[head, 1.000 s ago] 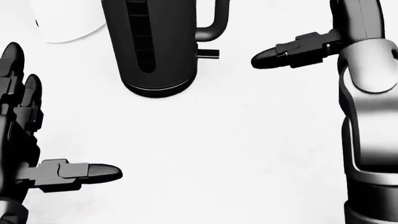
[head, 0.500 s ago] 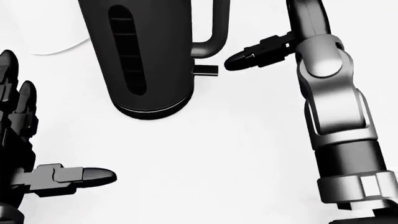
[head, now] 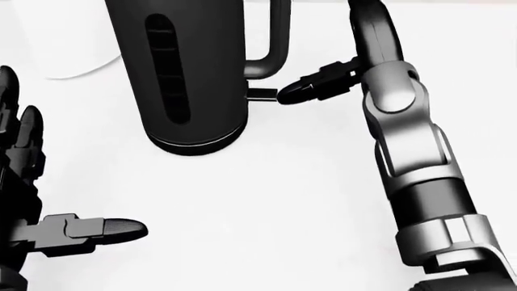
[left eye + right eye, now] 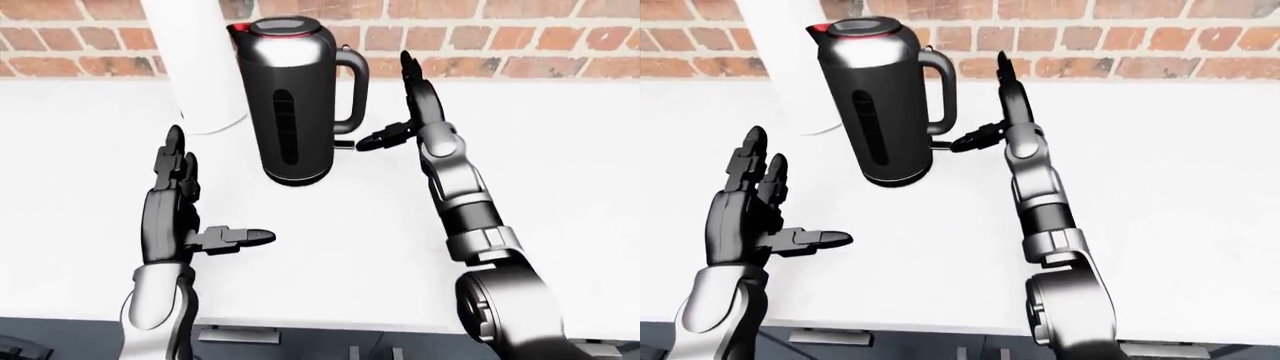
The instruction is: Press down the lever to turn on the electric kettle.
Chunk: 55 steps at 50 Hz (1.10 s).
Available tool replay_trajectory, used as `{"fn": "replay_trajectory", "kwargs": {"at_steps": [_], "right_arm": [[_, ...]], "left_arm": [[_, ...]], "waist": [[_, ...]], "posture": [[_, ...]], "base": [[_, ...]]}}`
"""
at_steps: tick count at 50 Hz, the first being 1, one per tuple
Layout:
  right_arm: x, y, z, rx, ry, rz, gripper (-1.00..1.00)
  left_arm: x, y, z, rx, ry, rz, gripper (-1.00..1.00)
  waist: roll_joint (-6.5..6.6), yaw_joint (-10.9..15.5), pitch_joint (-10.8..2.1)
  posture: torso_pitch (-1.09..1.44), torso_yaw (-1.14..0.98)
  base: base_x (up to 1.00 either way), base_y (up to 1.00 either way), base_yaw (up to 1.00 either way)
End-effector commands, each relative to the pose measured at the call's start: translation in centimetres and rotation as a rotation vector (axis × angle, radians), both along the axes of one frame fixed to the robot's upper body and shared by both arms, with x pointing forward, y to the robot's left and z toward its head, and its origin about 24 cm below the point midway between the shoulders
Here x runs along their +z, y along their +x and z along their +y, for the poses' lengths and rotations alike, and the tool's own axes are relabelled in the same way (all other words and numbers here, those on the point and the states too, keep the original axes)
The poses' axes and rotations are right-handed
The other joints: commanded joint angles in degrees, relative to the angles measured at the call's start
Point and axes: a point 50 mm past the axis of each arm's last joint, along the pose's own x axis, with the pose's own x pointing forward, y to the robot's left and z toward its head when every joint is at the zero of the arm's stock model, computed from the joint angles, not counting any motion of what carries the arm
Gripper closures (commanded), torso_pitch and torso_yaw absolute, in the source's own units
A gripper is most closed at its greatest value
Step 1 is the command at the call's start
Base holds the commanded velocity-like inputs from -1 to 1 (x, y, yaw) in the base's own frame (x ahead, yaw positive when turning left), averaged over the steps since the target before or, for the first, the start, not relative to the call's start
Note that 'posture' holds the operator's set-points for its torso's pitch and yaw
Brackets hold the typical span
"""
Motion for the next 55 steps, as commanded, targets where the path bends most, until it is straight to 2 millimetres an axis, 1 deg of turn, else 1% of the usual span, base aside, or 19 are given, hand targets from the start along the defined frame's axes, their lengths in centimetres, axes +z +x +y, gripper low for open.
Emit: {"fn": "replay_trajectory", "kwargs": {"at_steps": [1, 6, 8, 13, 28, 36, 41, 44, 48, 53, 55], "right_arm": [[2.6, 0.0, 0.2, 0.01, 0.003, -0.103, -1.0], [2.9, 0.3, 0.2, 0.014, 0.024, -0.102, -1.0], [2.7, 0.5, 0.1, 0.013, 0.045, -0.102, -1.0], [3.0, 0.7, 0.1, 0.016, 0.103, -0.108, -1.0], [2.6, 0.9, -0.2, 0.019, 0.151, -0.101, -1.0], [2.0, -0.4, -0.9, -0.007, 0.128, -0.09, -1.0], [2.6, -1.5, -1.5, -0.021, 0.125, -0.105, -1.0], [3.1, -1.8, -1.5, -0.022, 0.126, -0.117, -1.0], [3.6, -1.5, -1.2, -0.014, 0.126, -0.125, -1.0], [3.3, -1.0, -0.8, -0.002, 0.127, -0.117, -1.0], [2.8, -0.6, -0.5, 0.003, 0.121, -0.102, -1.0]], "left_arm": [[1.4, -0.3, -0.1, -0.005, 0.015, -0.079, -1.0], [1.6, -0.4, -0.2, -0.007, 0.018, -0.079, -1.0], [1.6, -0.3, -0.1, -0.006, 0.019, -0.08, -1.0], [1.5, -0.2, -0.1, -0.005, 0.022, -0.078, -1.0], [1.4, -0.2, -0.3, -0.003, 0.025, -0.075, -1.0], [1.3, -0.3, -0.3, -0.009, 0.02, -0.077, -1.0], [1.3, -0.3, -0.4, -0.01, 0.019, -0.077, -1.0], [1.3, -0.3, -0.5, -0.013, 0.018, -0.079, -1.0], [1.4, -0.4, -0.4, -0.012, 0.018, -0.079, -1.0], [1.5, -0.4, -0.4, -0.011, 0.018, -0.079, -1.0], [1.5, -0.4, -0.4, -0.012, 0.019, -0.079, -1.0]], "waist": [[0.09, 0.0, -1.27], [0.19, -0.02, -1.38], [0.25, -0.04, -1.41], [0.27, 0.0, -1.61], [0.11, 0.22, -2.02], [-0.14, 0.48, -2.05], [-0.26, 0.51, -1.97], [-0.5, 0.54, -1.95], [-0.48, 0.43, -1.95], [-0.22, 0.28, -1.9], [-0.15, 0.24, -1.83]], "posture": [[0.0, 0.0], [0.0, 0.0], [0.0, 0.0], [0.0, 0.0], [0.0, 0.0], [0.0, 0.0], [0.0, 0.0], [0.0, 0.0], [0.0, 0.0], [0.0, 0.0], [0.0, 0.0]], "base": [[0.0, 0.0, 0.0], [0.0, 0.0, 0.0], [0.0, 0.0, 0.0], [0.0, 0.0, 0.0], [0.0, 0.0, 0.0], [0.0, 0.0, 0.0], [0.0, 0.0, 0.0], [0.0, 0.0, 0.0], [0.0, 0.0, 0.0], [0.0, 0.0, 0.0], [0.0, 0.0, 0.0]]}}
